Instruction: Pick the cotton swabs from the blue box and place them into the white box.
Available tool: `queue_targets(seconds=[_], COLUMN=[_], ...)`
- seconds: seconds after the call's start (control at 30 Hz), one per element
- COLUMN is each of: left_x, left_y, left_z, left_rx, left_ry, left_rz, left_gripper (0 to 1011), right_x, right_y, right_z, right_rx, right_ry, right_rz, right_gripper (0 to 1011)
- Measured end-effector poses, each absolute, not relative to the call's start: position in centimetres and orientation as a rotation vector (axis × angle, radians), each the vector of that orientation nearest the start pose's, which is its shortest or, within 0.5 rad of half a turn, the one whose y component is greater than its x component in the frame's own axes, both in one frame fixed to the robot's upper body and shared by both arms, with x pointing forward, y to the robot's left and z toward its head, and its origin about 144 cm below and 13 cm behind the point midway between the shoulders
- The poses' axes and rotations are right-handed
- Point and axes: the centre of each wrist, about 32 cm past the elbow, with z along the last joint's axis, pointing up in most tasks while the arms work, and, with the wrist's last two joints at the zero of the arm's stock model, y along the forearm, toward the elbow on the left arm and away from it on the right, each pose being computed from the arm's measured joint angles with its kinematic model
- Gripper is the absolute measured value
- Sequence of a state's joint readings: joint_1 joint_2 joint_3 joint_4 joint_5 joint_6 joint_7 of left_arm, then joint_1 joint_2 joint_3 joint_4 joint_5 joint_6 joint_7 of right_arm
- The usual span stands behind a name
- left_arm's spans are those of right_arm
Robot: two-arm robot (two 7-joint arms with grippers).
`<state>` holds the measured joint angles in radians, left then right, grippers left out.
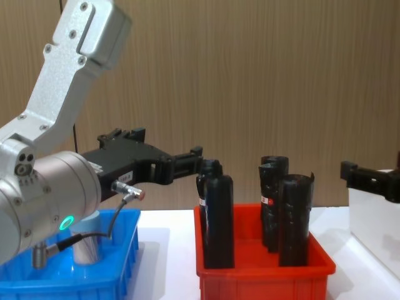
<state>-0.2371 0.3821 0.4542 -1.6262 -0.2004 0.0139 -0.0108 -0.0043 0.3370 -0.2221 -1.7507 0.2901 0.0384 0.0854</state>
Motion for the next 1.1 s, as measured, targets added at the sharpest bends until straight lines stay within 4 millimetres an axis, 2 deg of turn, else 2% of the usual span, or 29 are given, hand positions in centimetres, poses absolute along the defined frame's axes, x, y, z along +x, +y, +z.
queue_targets(seconds=[0.43, 1.1], left_x=[49.2, 49.2], left_y=[19.8, 19.8], left_z=[120.4, 120.4], left_rx=[0.061, 0.061], left_ry=[-0.267, -0.268], left_rz=[1.124, 1.124], left_gripper=[1004, 1004], right_x=[46.8, 52.3], right_y=[-25.1, -25.6], right_z=[118.0, 117.0], right_rx=[-0.024, -0.059], right_ry=[-0.022, 0.069], right_rz=[-1.137, -1.003], right_gripper=[1002, 1002])
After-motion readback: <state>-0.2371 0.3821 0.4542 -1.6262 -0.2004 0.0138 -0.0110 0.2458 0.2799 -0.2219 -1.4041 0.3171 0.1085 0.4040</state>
